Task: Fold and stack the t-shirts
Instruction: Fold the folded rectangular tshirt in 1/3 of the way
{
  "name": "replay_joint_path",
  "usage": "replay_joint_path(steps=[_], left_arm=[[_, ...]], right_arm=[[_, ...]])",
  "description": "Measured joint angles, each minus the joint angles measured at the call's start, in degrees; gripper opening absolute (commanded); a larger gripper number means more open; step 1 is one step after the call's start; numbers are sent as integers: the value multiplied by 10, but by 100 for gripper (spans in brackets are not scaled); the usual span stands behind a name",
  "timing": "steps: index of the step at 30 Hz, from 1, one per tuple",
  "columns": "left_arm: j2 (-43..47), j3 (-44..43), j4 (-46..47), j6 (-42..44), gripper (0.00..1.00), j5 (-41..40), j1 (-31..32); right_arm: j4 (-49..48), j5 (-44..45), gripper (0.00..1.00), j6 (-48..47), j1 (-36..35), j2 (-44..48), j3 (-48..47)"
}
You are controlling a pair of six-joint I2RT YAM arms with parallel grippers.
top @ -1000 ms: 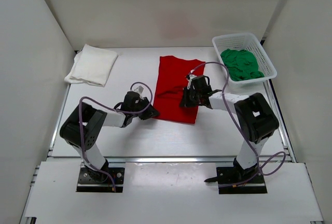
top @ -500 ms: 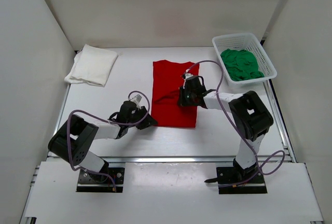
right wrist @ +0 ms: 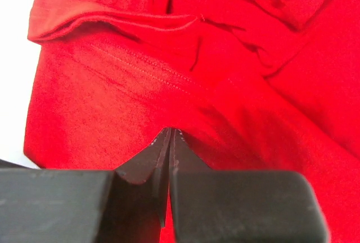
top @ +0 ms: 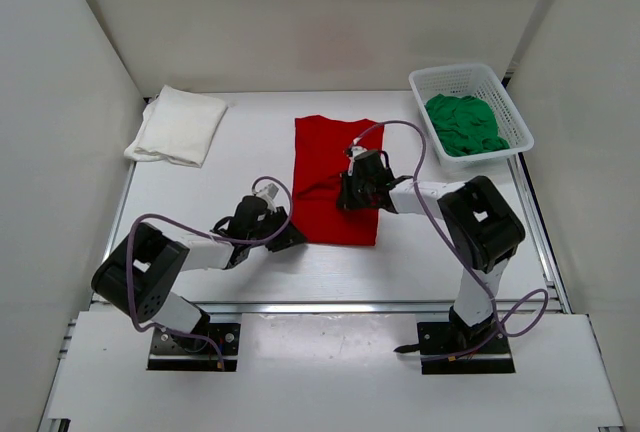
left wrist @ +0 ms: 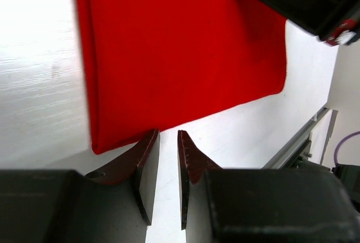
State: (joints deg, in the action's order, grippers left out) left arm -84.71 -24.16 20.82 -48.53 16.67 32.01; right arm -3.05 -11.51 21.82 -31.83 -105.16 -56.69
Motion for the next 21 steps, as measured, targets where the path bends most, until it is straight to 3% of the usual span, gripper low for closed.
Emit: replay_joint_path(steps=[9,16,21], left_arm=[[-7,17,10,7,30,0,-11],[31,21,-32,17,32,-5,-12],[97,21,-62,24,34,-6,-22]], right_arm=[[13,19,0,-5,10,-53,-76],[59,47,0,-18,70,-155,-293],[73,65,0,-38,79,-55,-228]])
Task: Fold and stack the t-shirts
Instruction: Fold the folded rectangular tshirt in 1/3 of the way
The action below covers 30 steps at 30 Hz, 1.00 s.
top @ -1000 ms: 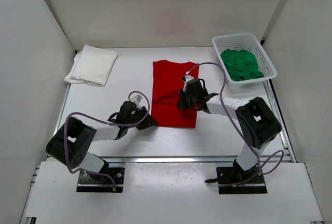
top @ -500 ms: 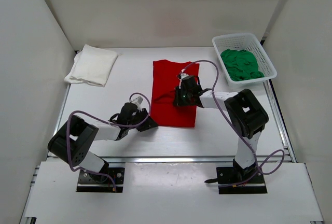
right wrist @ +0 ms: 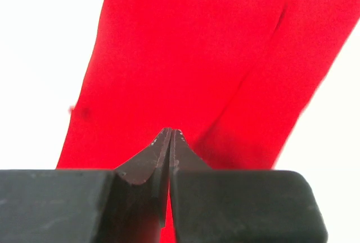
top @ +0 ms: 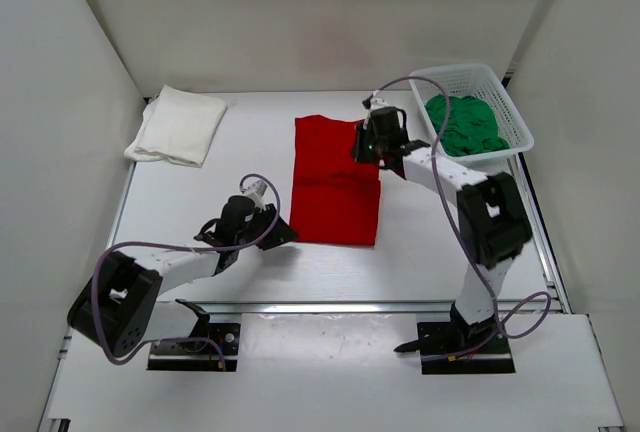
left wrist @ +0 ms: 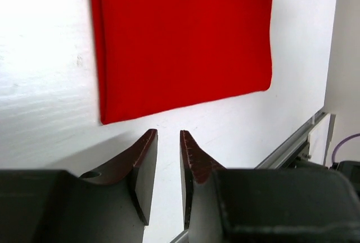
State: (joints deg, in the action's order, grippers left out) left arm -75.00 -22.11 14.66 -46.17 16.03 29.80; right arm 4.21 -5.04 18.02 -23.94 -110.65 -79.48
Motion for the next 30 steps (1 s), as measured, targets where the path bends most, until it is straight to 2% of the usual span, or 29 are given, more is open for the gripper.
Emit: replay_joint_path(steps=[5,7,10,13,20,28,30], left_arm=[[35,0,-21,18,35,-5,-27],[33,1,-30,24,36,-6,-38],[32,7,-39,32,35,-12,-47],[30,19,-41,34,36,-13,-47],[27,38,-43,35,38,-13,-38],[28,38,-53,45,41,-17,-45],[27,36,-54,45,44,-19,-43]], right_arm=[[-32,-38,0,8,-27,170,192],[-52,-61,0,17,-27,193,243],[-72,-89,0,25,-14,175,282],[-76,-121,0,31,8,120,269],[-93,-180,0,44,37,-7,139],[-95,-203,0,64,57,-60,103],[-89,-202,4,61,57,-57,100]])
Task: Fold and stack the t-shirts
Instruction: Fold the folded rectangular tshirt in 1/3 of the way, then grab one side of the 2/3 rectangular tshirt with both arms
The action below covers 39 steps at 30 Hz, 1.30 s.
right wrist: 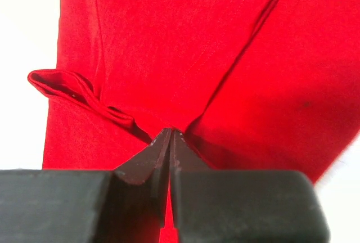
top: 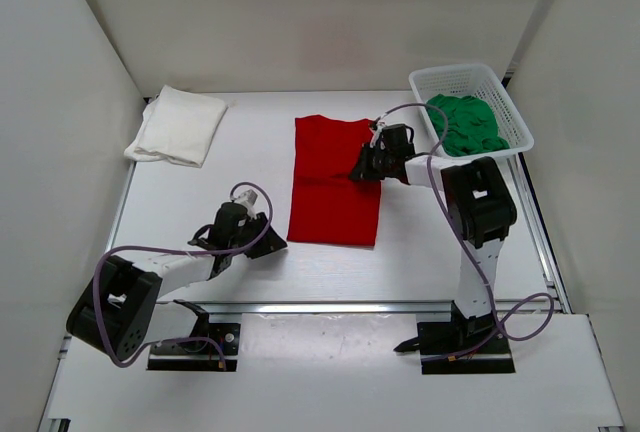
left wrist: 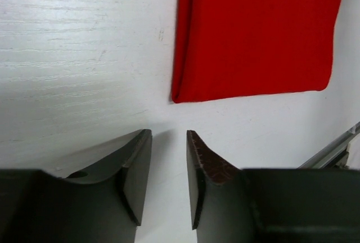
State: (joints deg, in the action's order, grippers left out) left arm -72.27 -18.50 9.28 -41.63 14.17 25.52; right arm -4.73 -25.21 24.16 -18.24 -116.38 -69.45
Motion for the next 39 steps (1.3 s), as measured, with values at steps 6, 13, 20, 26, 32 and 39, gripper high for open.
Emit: replay_joint_path(steps=[6,13,20,26,32,39], left_arm=[[-8,-10,1,2,49,-13,9],[-42,-24,33,-2,51,-16,14],[-74,-35,65,-14,43,-20,21],[-94,-38,81,-20,30,-24,24],[-100,-38,85,-24,19,-29,24],[-97,-38,79,-29,0,-31,25]], right_arm=[[43,16,51,-13,2,66,-6],[-9,36,14,-3,7,309,167],[-24,57,37,44,-38,422,412],[-67,50,50,79,-36,451,500],[-117,43,16,101,-36,421,510],[-131,39,0,121,-37,412,518]])
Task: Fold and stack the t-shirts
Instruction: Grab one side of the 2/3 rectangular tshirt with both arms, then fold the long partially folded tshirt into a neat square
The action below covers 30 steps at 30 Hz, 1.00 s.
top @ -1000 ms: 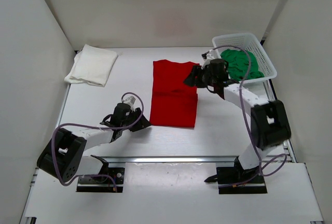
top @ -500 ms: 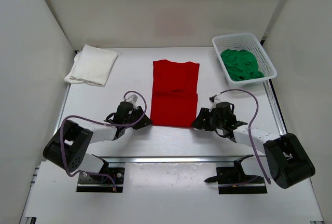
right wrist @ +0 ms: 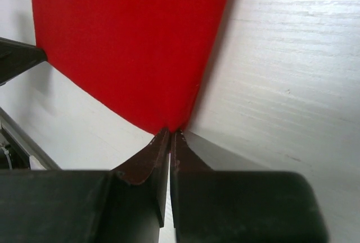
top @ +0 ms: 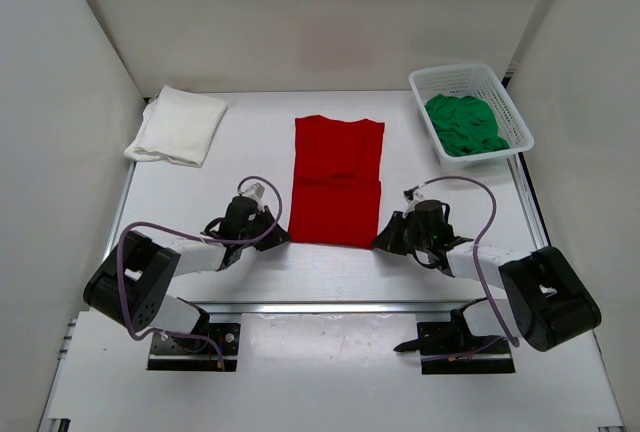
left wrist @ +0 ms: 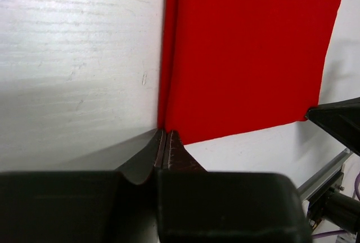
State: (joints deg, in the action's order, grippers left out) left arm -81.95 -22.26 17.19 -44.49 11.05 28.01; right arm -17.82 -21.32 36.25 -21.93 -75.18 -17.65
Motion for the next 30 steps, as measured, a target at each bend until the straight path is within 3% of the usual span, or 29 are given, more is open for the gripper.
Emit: replay_joint_path(steps=[4,8,14,18,22,26,30], left_arm=[[30,6,-28,1,0,-5,5],[116,35,-78,9,0,-8,12],[336,85,-237,18,0,-10,36],[465,51,-351,19,0,-10,47],[406,-72,-378,30,0,-3,23],[278,-181,-325,31,0,6,5],[111,-283,-272,31,0,-1,-7]], right_arm=[[16,9,0,2,-16,42,10],[43,37,0,16,-61,133,45],[165,97,0,75,-199,320,101],[266,128,0,92,-253,412,70],[304,97,0,53,-153,368,-33],[278,35,0,-4,-10,263,-133],[240,-12,0,-37,68,123,-213]])
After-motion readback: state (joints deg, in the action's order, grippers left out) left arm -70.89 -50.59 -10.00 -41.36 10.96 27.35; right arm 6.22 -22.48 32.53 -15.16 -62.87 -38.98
